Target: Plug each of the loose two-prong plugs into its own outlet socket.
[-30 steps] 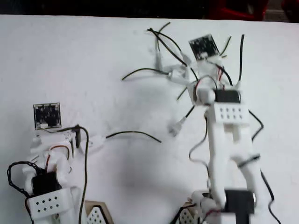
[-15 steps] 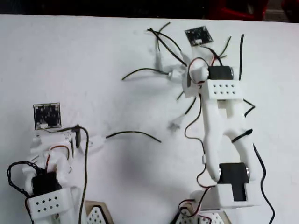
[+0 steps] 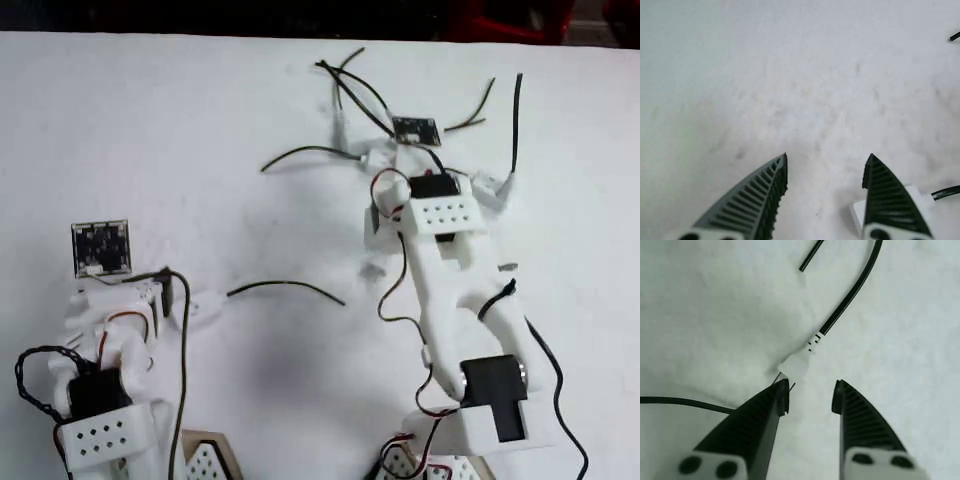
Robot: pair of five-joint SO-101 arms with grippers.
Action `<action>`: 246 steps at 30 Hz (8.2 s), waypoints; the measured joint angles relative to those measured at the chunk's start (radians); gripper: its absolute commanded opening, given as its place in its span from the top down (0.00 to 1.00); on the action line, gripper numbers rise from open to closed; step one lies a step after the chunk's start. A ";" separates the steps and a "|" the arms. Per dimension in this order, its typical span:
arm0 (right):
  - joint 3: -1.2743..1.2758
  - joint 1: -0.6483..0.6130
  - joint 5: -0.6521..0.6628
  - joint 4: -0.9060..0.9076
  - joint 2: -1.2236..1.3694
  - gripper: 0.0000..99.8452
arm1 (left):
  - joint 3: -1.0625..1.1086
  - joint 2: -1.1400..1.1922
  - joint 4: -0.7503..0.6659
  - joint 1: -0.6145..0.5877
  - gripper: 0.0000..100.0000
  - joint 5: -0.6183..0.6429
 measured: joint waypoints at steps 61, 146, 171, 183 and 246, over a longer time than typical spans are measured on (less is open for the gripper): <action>-0.052 -0.037 0.114 0.037 0.285 0.98 | 0.000 0.000 0.000 0.000 0.75 0.000; -0.080 -0.040 0.259 0.270 -0.247 0.98 | 0.000 0.000 0.000 0.000 0.75 0.002; 0.839 -0.554 0.259 -0.643 -1.037 0.98 | -0.107 0.000 -0.245 0.193 0.75 0.229; 0.921 -0.603 0.259 -0.660 -1.131 0.98 | -0.189 0.000 -0.178 0.534 0.75 0.112; 0.922 0.069 0.008 -0.907 -1.143 0.98 | -0.720 1.390 0.169 0.367 0.96 -0.766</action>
